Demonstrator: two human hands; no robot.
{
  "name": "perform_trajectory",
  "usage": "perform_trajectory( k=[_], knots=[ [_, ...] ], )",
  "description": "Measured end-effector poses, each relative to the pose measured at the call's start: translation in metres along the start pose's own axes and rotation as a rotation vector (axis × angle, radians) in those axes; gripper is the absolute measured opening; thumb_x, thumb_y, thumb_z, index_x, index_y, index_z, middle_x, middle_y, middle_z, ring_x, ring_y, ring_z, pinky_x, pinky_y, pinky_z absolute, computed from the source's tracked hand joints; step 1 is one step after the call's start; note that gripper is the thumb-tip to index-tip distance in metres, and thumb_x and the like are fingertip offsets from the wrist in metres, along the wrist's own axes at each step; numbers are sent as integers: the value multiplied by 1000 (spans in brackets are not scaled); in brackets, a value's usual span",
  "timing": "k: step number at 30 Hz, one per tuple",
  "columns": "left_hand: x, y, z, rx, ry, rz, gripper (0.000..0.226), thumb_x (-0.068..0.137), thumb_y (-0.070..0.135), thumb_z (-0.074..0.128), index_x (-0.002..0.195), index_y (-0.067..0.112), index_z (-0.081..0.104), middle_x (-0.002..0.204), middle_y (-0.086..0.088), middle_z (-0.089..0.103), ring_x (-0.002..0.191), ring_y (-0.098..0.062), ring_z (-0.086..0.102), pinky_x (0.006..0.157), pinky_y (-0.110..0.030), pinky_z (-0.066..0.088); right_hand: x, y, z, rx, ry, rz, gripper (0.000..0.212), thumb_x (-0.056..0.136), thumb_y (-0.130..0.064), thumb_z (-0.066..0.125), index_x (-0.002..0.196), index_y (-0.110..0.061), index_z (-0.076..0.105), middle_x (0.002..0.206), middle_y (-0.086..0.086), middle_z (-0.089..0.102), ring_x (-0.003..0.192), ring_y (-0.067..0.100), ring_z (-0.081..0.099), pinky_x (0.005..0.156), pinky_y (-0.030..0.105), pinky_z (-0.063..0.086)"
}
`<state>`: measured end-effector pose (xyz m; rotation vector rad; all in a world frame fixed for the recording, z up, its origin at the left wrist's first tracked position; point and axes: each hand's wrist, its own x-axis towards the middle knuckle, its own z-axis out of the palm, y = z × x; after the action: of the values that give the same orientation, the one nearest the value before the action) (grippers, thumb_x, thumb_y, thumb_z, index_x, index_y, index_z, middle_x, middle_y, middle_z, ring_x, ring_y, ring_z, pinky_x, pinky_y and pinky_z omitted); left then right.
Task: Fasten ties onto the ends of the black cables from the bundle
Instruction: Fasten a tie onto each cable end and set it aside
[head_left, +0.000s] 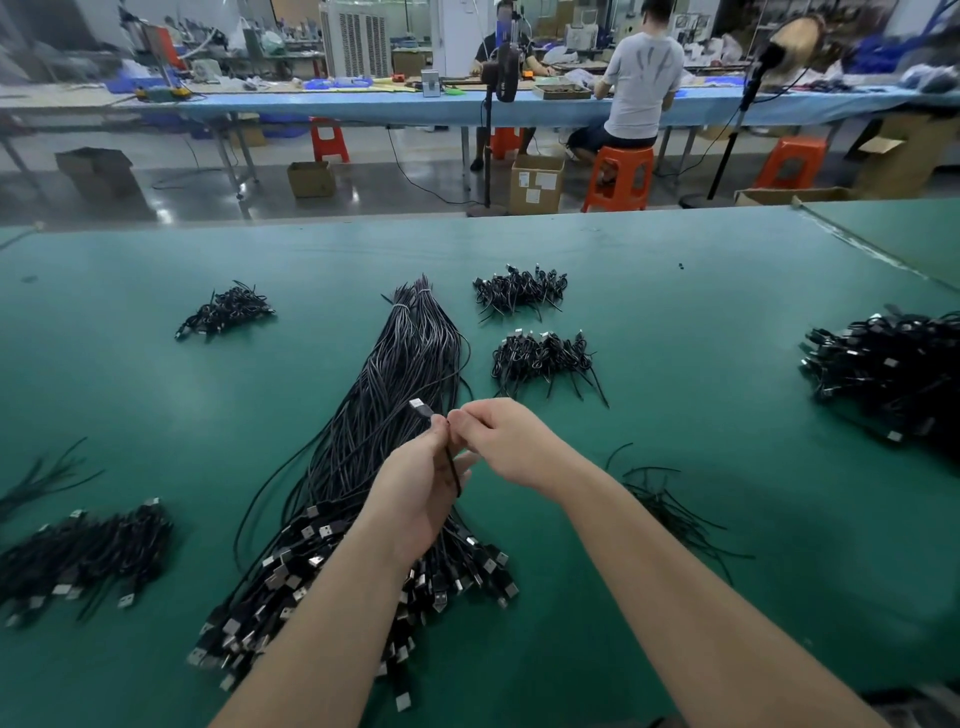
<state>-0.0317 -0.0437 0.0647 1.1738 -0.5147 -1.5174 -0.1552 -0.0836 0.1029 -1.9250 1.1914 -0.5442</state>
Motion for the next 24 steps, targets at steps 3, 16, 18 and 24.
perform_trajectory(
  k=[3, 16, 18, 24],
  knots=[
    [1, 0, -1, -84, -41, -4, 49, 108, 29, 41, 84, 12, 79, 84, 2, 76, 89, -15, 69, 98, -34, 44, -2, 3, 0, 40, -31, -14, 37, 107, -28, 45, 77, -9, 56, 53, -12, 44, 40, 2, 34, 44, 22, 31],
    [1, 26, 1, -318, 49, 239, 38, 109, 22, 37, 120, -7, 58, 118, -23, 70, 104, -37, 72, 77, -41, 63, -12, 17, 18, 43, -182, -2, 36, 105, -29, 50, 75, -15, 65, 57, -7, 47, 48, 7, 38, 54, 26, 35],
    [0, 27, -1, -298, 32, 258, 38, 109, 20, 36, 120, -9, 58, 119, -25, 69, 102, -39, 72, 75, -39, 63, -13, 22, 20, 76, -191, 15, 34, 105, -29, 50, 74, -23, 64, 53, -12, 48, 50, 7, 39, 58, 27, 36],
    [-4, 24, -7, -210, -98, 284, 37, 108, 20, 37, 122, -7, 58, 115, -23, 72, 100, -36, 73, 73, -35, 62, -13, 31, 19, 176, -245, 17, 33, 105, -30, 49, 75, -25, 62, 55, -16, 47, 57, 8, 39, 63, 26, 35]
  ],
)
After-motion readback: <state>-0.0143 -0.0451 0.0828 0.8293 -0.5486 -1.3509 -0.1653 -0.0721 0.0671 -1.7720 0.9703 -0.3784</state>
